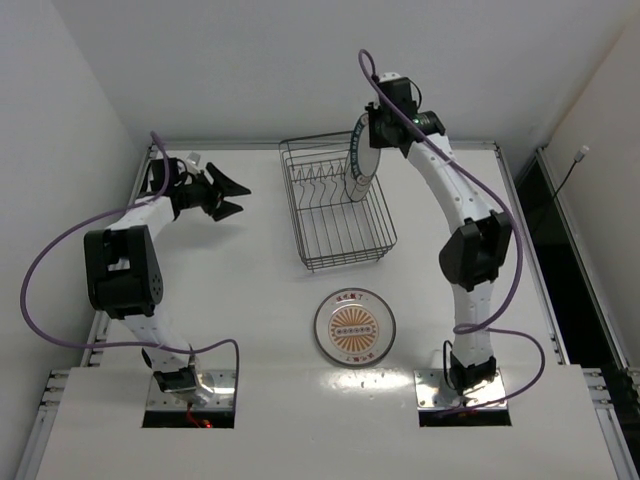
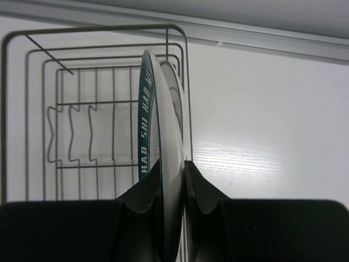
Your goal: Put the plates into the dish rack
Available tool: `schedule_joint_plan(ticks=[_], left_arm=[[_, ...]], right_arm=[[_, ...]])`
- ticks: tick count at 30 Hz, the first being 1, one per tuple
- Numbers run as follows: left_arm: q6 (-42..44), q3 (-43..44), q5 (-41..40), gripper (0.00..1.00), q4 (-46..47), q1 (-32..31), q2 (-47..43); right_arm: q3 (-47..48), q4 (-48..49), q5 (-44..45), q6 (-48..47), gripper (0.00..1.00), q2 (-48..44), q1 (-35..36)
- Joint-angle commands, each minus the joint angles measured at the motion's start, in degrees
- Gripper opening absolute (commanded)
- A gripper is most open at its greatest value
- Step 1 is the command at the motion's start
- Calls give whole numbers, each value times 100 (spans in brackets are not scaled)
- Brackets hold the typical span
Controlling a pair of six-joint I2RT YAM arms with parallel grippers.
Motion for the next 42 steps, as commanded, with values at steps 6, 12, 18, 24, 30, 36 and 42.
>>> schedule_joint_plan(ticks=[6, 12, 18, 24, 30, 36, 42], left_arm=[[204, -112, 35, 58, -135, 154, 7], [258, -358, 35, 58, -135, 155, -55], [258, -411, 35, 58, -135, 208, -55], [258, -411, 35, 58, -135, 208, -55], [258, -463, 35, 58, -135, 208, -55], [258, -463, 35, 58, -135, 208, -55], [258, -463, 35, 58, -135, 208, -55]], right_arm=[[64, 178, 547, -226, 0, 500, 70], [231, 178, 547, -226, 0, 878, 185], [370, 178, 854, -226, 0, 800, 237], [819, 125, 1163, -348, 0, 466, 342], [767, 178, 1067, -349, 0, 351, 343], [539, 335, 715, -288, 0, 536, 395], [293, 450, 662, -287, 0, 764, 448]])
